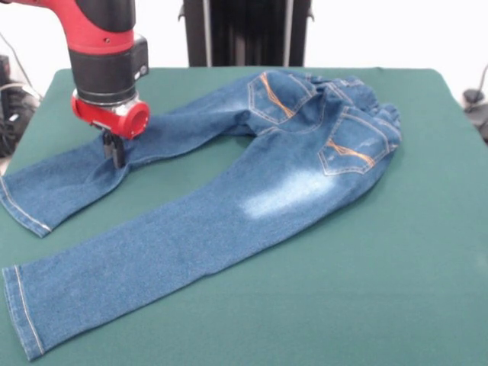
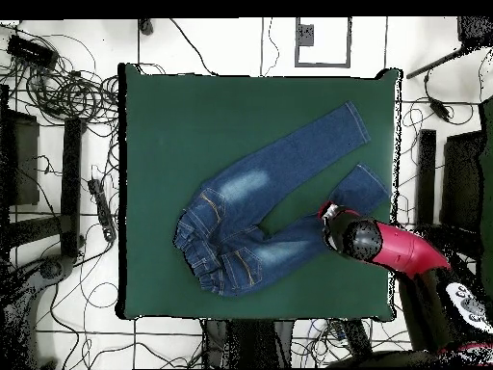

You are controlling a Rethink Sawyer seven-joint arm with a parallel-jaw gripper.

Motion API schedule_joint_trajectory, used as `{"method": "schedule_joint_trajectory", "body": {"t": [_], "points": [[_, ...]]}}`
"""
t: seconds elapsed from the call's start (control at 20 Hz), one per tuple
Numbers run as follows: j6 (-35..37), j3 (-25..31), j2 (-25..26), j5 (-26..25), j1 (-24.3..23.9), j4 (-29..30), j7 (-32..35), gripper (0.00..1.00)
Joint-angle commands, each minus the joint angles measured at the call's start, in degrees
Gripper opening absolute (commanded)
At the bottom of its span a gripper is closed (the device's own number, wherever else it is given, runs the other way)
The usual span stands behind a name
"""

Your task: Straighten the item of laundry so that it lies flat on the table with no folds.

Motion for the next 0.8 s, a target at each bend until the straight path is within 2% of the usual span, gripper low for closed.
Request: {"method": "schedule_joint_trajectory", "body": {"t": [0.05,0.35,0.8], "points": [[4.0,5.8,3.2,-1.3,2.0,-1.9,-2.8,0.00],[6.3,6.3,3.1,-0.7,2.6,-4.2,-3.7,0.00],[11.0,6.9,3.4,-0.8,3.5,-12.7,-6.0,0.00]]}}
